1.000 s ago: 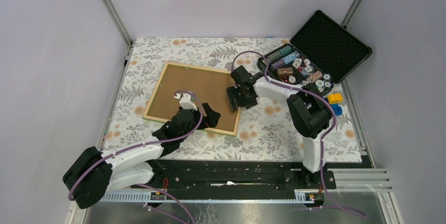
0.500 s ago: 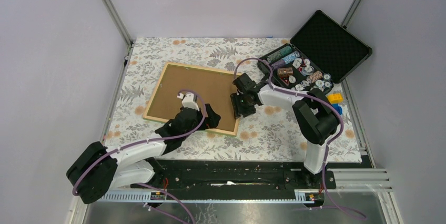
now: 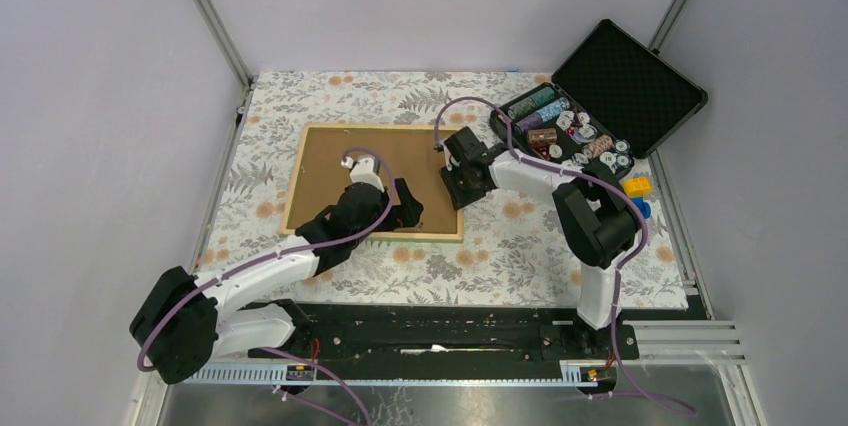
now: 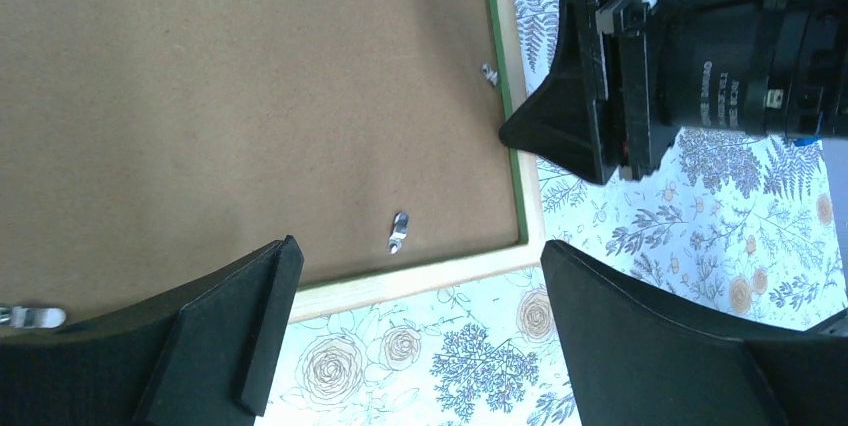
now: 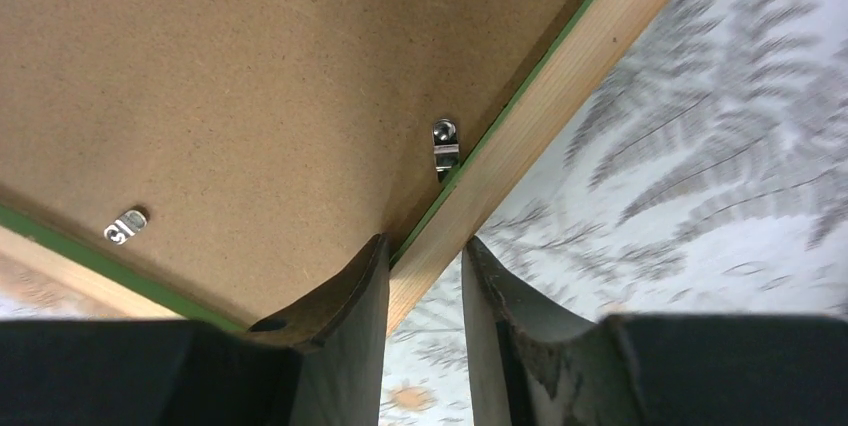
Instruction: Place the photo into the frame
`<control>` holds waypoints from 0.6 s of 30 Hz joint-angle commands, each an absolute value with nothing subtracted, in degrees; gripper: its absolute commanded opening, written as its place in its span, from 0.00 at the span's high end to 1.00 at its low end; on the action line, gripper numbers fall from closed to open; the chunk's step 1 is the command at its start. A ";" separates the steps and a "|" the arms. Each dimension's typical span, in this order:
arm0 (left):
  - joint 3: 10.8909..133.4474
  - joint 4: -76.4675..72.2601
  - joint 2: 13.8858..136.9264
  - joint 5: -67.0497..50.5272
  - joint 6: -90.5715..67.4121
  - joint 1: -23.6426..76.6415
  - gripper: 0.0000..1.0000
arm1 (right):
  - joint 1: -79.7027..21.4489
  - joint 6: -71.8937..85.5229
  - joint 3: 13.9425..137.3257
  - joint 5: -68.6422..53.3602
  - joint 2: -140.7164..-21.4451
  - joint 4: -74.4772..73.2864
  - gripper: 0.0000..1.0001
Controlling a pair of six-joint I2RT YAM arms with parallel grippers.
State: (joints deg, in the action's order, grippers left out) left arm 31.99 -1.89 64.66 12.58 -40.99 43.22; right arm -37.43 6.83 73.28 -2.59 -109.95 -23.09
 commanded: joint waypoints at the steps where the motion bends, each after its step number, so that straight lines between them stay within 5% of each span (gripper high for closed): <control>1: 34.11 -3.02 66.13 9.40 -40.05 41.20 0.01 | -35.15 -11.34 77.67 1.48 -112.82 -22.42 0.63; 5: 34.15 -9.98 71.01 0.52 -38.11 38.54 0.01 | -32.96 -17.02 81.98 0.96 -114.92 -22.78 0.54; 7: 33.67 -14.02 73.29 -3.10 -36.84 38.46 0.01 | -32.57 -16.95 84.79 7.77 -116.37 -21.67 0.35; 12: 31.75 -21.28 76.00 -5.88 -35.00 38.40 0.01 | -32.61 -5.71 93.14 17.10 -116.09 -27.97 0.07; 18: 28.07 -25.13 72.18 -6.71 -34.24 38.19 0.01 | -32.56 20.96 79.83 13.51 -102.05 -30.17 0.00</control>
